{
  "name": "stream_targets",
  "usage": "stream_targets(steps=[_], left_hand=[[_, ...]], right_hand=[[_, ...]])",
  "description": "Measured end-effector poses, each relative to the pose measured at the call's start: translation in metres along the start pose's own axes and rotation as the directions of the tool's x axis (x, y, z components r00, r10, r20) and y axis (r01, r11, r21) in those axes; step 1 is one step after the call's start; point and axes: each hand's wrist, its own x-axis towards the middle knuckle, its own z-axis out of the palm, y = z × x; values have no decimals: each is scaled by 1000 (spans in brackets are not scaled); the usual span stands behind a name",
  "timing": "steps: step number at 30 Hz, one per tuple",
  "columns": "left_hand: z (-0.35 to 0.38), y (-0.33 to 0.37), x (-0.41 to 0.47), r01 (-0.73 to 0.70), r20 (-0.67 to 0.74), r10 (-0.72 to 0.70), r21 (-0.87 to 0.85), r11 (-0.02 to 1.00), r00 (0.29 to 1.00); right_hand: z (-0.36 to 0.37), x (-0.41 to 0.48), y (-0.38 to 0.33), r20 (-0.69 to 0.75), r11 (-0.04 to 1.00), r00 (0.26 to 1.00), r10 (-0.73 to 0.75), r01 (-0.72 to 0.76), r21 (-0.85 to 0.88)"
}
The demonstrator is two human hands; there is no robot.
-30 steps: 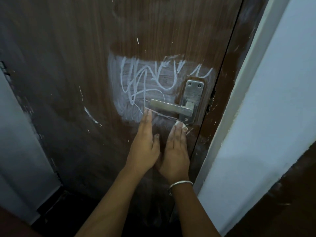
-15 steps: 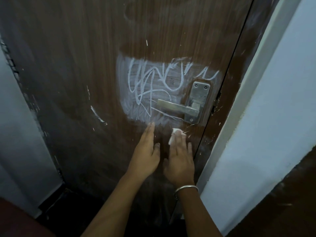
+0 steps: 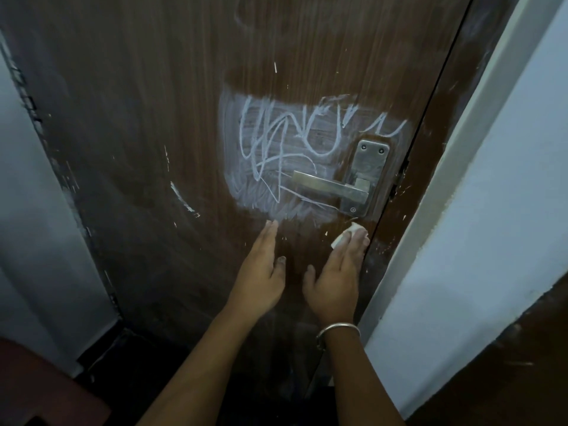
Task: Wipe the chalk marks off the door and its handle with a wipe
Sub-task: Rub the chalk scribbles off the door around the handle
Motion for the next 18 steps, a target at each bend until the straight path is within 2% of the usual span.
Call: stream_targets(steps=[4, 10, 12, 15, 18], left_hand=[[-1, -4, -3, 22, 4, -22, 0, 1000, 1000], [7, 1, -2, 28, 30, -28, -11, 1000, 999], [11, 3, -2, 15, 41, -15, -3, 1000, 999], [11, 2, -2, 2, 49, -3, 13, 1000, 999], [6, -2, -3, 22, 39, -22, 12, 1000, 999]], right_hand=[[-1, 13, -7, 10, 999, 999, -53, 53, 13], [-1, 13, 2, 122, 962, 966, -227, 242, -125], [-2, 13, 4, 88, 966, 975, -205, 216, -142], [-5, 14, 1, -43, 995, 996, -78, 75, -67], [-1, 17, -13, -42, 999, 999, -6, 8, 31]])
